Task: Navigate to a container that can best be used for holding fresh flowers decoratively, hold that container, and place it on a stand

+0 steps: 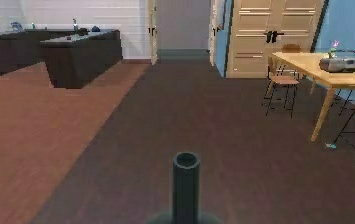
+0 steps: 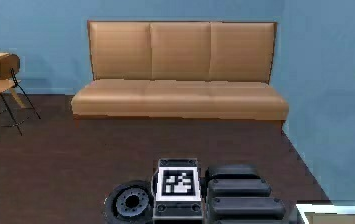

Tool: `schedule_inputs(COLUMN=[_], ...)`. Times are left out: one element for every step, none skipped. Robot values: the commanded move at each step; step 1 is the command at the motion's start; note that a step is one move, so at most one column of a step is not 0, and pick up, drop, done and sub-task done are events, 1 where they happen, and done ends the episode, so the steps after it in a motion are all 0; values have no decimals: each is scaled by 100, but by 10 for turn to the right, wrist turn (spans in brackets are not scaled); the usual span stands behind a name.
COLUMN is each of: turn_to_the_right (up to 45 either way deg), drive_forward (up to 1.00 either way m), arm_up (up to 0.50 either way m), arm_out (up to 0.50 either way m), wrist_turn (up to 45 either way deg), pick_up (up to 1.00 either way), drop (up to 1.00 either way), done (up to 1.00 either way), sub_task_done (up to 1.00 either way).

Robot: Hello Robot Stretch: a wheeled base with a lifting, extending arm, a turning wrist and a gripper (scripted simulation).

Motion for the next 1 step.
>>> schedule_inputs(turn_to_the_right=[450], drive_forward=[0], arm_up=[0], arm_out=[0], wrist_turn=[0], pick_up=[0], drop=[0], done=[0], sub_task_done=[0])
